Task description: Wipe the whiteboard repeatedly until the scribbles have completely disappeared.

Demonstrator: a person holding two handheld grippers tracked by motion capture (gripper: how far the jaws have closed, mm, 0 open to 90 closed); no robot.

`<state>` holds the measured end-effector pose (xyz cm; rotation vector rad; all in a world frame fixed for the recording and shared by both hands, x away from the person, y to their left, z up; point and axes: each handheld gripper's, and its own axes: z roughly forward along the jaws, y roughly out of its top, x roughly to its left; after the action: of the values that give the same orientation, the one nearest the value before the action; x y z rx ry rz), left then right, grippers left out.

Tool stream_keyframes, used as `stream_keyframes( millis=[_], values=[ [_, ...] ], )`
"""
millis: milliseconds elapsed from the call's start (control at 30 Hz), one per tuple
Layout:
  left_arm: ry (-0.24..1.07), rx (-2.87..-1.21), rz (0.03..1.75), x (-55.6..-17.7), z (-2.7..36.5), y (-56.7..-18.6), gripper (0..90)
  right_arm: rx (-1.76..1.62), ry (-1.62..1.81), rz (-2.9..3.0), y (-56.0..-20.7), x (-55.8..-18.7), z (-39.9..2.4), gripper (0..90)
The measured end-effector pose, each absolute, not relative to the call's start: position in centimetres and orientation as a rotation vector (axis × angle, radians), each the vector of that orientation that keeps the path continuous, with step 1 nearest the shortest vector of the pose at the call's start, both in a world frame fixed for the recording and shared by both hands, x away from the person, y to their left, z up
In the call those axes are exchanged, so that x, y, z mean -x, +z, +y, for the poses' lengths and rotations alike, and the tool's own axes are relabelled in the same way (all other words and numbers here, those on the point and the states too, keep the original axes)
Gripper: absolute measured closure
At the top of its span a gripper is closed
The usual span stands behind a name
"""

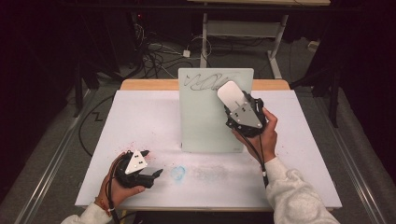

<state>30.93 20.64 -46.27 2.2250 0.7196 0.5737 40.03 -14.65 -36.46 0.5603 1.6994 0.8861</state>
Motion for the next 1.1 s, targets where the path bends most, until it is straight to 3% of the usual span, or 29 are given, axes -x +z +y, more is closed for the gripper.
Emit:
stream_keyframes(
  millis=[333, 700, 1100],
  values=[
    [0.574, -2.225, 0.716, -30.9, 20.6, -46.2, 18.6, -0.543, 0.887, 1.713, -36.3, -40.1, -14.5, 30.9],
    [0.575, -2.218, 0.716, -30.9, 20.7, -46.2, 18.5, -0.657, 0.934, 1.618, -33.1, -41.4, -16.1, 30.9],
    [0.572, -2.219, 0.717, -30.9, 20.7, -46.2, 18.6, -0.571, 0.905, 1.681, -35.0, -40.7, -12.9, 30.8]
  ],
)
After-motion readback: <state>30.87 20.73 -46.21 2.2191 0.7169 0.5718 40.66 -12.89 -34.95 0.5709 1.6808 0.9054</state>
